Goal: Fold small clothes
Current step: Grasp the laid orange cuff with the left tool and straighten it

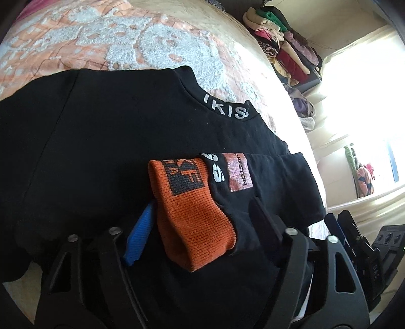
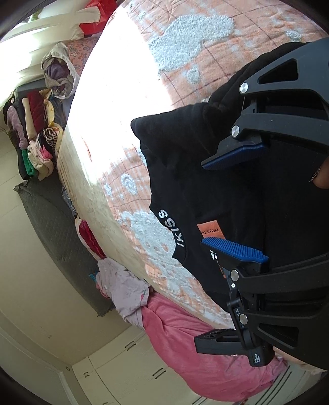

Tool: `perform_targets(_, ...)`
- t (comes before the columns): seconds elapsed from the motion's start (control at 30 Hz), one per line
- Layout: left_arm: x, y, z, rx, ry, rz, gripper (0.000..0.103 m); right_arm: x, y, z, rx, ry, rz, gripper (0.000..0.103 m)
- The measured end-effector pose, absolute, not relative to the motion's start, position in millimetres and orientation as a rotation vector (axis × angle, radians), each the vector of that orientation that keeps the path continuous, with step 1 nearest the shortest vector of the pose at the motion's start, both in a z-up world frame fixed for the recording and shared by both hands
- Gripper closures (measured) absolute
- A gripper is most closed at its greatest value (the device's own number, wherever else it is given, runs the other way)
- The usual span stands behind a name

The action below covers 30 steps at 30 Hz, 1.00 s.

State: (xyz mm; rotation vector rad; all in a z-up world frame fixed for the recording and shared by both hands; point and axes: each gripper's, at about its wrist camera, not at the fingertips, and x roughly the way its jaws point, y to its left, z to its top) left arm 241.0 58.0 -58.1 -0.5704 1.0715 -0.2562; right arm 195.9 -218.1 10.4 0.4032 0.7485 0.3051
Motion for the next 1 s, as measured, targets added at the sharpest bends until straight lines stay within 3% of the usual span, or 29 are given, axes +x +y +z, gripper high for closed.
perform_targets(0.17,244,55,-58,-0.562,1.055,-0.26,0.092,188,-232,5,0.42,0.75,0.264,0.049)
perform_targets(0.27,242,57,-49,-0.56,1.014,-0.279,0.095,185,-236,-2,0.425,0.769,0.247,0.048)
perform_targets(0.57,219,81,6,-0.464,0.845,-0.218,0.097,184,-232,-12,0.417,0.793,0.222,0.048)
perform_targets(0.77,221,102,-6,-0.48,0.909,-0.174,0.097,189,-224,-7,0.349,0.784,0.183,0.048)
perform_targets(1.0,216,124,-6,-0.469,0.904,-0.082,0.086,198,-217,-6,0.259,0.783,0.149,0.048)
